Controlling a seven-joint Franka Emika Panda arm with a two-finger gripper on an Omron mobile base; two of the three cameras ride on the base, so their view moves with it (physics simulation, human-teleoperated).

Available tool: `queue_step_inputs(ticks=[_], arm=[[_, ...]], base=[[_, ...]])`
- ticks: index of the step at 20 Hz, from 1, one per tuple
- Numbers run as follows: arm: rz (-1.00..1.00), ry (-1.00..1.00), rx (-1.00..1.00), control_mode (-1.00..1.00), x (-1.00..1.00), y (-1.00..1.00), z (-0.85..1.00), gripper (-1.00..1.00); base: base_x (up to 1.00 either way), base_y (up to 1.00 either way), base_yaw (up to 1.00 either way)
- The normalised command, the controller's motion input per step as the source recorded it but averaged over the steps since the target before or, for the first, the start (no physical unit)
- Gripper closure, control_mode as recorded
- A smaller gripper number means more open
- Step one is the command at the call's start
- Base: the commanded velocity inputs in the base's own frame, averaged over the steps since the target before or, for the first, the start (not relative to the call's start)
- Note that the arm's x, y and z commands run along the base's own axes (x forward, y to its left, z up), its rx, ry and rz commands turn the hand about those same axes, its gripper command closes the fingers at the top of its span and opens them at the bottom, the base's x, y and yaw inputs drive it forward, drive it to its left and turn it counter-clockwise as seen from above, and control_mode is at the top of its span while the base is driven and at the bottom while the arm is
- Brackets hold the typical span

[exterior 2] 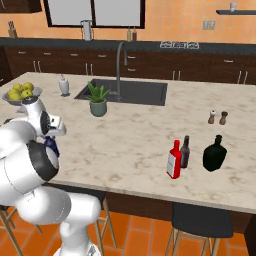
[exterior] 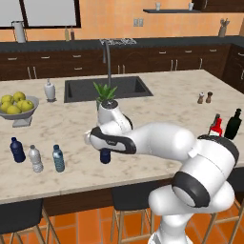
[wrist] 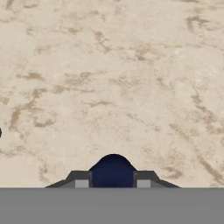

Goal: Move the plastic bottles in the middle to the plastics group, and the glass bottles in the middle to the glass group.

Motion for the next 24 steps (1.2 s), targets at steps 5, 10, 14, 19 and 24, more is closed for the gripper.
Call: queue_step_inputs(ticks=[5,10,14,19,24], arm=[[0.04,0.00,0.01,-1.00,0.01,0.76,0.05,1.00],[0.04,0.00,0.01,-1.00,0.08,0.51,-0.10,1.00],[0.02,0.00,0.06,-1.00,0.17,0.29,-0.17,1.00],[0.05,0.00,0.10,-1.00,0.14,0.17,-0.18,1.00],[0.05,0.00,0.11,-1.00,0.07,0.23,-0.16,1.00]], base=[[0.00,0.00,0.00],[0.00,0.00,0.00],[0.00,0.00,0.00],[0.00,0.00,0.00],[0.00,0.00,0.00]])
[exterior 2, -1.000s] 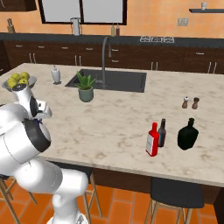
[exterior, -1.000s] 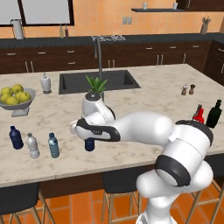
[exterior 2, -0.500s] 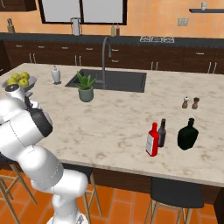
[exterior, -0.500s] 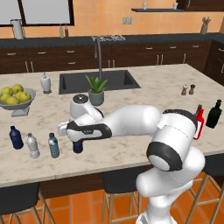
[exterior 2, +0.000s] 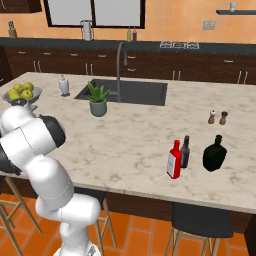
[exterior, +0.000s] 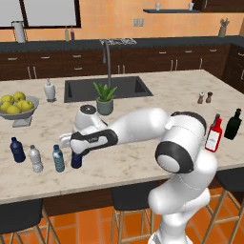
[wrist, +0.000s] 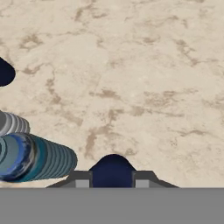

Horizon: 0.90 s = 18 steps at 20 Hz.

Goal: Move the plastic bottles in the middle to the plastics group, and the glass bottles in the middle to the glass group.

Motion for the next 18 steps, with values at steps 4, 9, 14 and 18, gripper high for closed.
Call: queue_step_inputs(ticks=[4,9,14,18], arm=[[0.01,0.00,0.02,-1.00,0.04,0.11,-0.28,1.00],[0.00,0.00,0.00,-1.00,0.11,0.08,-0.20,1.00],[0.00,0.00,-0.01,-1.00,-0.06,0.01,-0.19,1.00],[0.00,0.00,-0.02,-1.00,-0.05,0.00,-0.10,-1.00]], base=[[0.00,0.00,0.00],[0.00,0.00,0.00],[0.00,0.00,0.00],[0.00,0.00,0.00]])
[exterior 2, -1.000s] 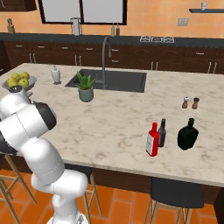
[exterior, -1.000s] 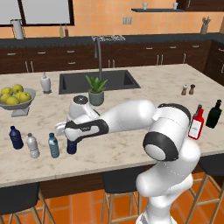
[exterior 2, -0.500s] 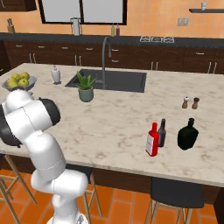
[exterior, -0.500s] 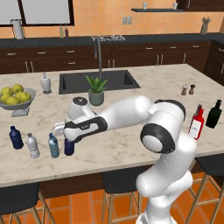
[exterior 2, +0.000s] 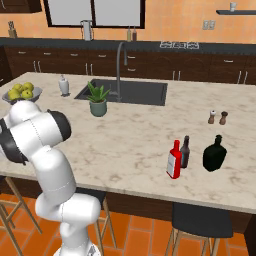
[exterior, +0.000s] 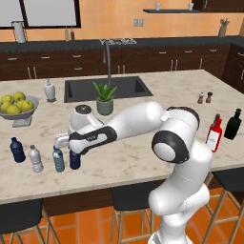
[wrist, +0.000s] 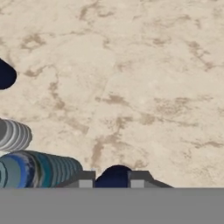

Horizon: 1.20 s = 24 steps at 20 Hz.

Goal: Move the plastic bottles in the middle to the plastics group, and the glass bottles in the middle to the glass group.

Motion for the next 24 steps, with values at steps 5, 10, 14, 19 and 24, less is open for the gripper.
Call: queue_step_inputs(ticks=[5,10,14,19,24], arm=[[0.00,-0.01,0.00,-1.00,0.00,-0.01,0.03,-1.00],[0.00,0.00,0.00,-1.00,0.00,0.00,0.39,-1.00],[0.00,0.00,0.00,-1.00,-0.01,-0.29,0.49,-1.00],[0.04,-0.06,-0.03,-1.00,-0.27,-0.84,0.19,-1.00],[0.01,-0.14,-0.06,-1.00,-0.46,-0.89,0.16,-1.00]], base=[[0.00,0.00,0.00],[0.00,0.00,0.00],[0.00,0.00,0.00],[0.00,0.00,0.00],[0.00,0.00,0.00]])
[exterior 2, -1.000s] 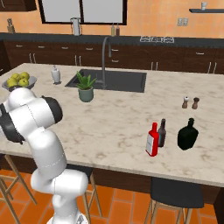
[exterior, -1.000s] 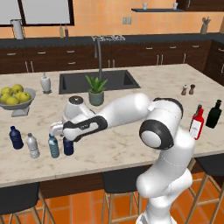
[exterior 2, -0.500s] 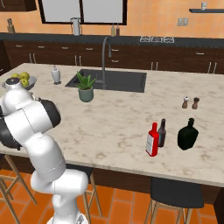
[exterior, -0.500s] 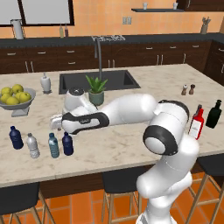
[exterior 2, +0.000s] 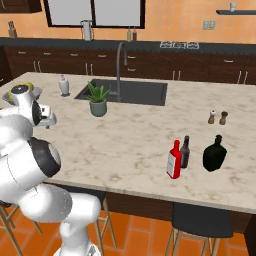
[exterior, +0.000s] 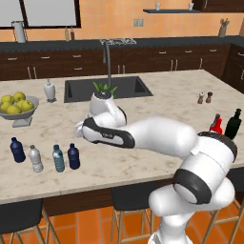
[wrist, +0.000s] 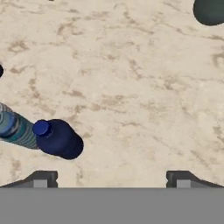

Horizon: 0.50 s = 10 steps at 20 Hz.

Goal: Move the plastic bottles in the middle to the plastics group, and the glass bottles in the middle to the glass group.

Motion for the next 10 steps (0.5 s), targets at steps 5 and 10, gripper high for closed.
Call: queue_step_inputs(ticks=[5,10], arm=[[0.00,-0.06,-0.01,-1.00,-0.54,-0.76,0.24,-1.00],[-0.01,0.02,-0.05,-1.00,-0.41,-0.77,0.38,-1.00]], base=[[0.00,0.00,0.00],[0.00,0.00,0.00]])
